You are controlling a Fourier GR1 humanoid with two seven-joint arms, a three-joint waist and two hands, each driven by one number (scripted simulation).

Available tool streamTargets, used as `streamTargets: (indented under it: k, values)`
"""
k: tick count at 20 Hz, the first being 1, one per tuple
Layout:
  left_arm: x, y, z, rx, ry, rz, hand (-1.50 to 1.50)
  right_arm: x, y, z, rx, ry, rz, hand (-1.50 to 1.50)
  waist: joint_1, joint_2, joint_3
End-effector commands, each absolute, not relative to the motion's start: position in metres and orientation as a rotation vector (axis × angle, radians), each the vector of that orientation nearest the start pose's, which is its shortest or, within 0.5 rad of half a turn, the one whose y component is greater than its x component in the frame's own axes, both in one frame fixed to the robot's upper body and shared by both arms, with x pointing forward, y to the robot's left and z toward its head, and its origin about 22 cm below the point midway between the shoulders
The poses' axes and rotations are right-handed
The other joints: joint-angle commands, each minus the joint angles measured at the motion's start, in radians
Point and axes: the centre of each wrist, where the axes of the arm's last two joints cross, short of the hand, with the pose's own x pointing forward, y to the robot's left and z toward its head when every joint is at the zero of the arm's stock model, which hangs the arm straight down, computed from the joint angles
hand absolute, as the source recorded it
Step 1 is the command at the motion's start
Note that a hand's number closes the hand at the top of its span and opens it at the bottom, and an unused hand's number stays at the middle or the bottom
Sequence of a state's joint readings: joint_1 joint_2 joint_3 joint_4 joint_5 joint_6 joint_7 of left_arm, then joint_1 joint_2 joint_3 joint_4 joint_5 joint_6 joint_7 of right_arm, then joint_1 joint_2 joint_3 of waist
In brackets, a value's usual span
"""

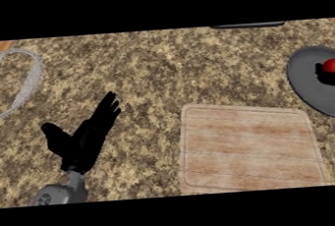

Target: Pick the tomato from the cutting board and place it in the pan

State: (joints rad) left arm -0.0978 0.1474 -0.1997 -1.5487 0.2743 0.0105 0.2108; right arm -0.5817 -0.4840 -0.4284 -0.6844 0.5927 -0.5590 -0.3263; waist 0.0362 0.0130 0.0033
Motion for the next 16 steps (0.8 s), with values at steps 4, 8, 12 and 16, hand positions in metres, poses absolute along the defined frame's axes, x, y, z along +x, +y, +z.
streamTargets:
  k: [4, 8, 12, 16]
  values:
    - [0.256, 0.215, 0.026, -0.271, -1.370, -0.121, 0.00, 0.357, -0.455, 0.058, -1.366, -1.525, 0.151, 1.50, 0.027, 0.010, 0.002]
    - [0.261, 0.198, 0.019, -0.296, -1.381, -0.153, 0.00, 0.341, -0.452, 0.018, -1.304, -1.212, 0.347, -1.50, 0.041, 0.021, 0.002]
    - [0.263, 0.203, 0.025, -0.270, -1.380, -0.145, 0.00, 0.344, -0.460, 0.029, -1.219, -1.235, 0.303, -1.50, 0.039, 0.019, 0.004]
    - [0.262, 0.212, 0.025, -0.251, -1.389, -0.136, 0.00, 0.351, -0.456, 0.037, -1.081, -1.456, 0.133, -1.50, 0.030, 0.016, 0.007]
